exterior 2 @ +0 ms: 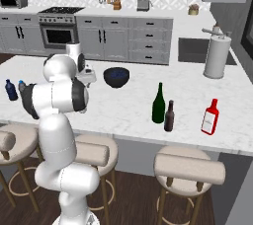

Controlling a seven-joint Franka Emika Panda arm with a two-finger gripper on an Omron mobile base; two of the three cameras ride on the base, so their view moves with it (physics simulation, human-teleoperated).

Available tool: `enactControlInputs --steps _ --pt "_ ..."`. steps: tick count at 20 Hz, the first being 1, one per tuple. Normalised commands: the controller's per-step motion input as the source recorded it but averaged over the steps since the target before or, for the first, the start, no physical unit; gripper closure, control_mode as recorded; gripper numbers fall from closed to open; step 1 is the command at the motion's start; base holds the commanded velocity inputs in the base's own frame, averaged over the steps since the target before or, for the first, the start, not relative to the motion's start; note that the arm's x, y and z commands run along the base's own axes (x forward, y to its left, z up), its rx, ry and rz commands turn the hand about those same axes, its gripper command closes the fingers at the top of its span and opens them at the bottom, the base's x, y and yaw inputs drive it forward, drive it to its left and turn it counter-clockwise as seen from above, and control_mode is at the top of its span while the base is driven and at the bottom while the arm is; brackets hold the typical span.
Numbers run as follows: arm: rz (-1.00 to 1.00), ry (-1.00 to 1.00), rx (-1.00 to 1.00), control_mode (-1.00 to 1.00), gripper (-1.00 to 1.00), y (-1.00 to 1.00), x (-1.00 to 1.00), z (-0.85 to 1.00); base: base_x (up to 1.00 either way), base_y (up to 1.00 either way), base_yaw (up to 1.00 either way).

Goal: Move the plastic bottles in the middle to the plastics group, and the glass bottles in the middle to the glass group.

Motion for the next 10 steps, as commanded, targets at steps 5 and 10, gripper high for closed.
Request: enactControlInputs --steps 5,10 --pt "0.00 -0.12 0.00 -1.00 -1.00 0.01 -0.12 -0.16 0.00 0.00 0.00" --pt "0.00 -0.06 0.00 -1.00 -1.00 0.00 -0.27 -0.02 0.00 0.00 0.00"
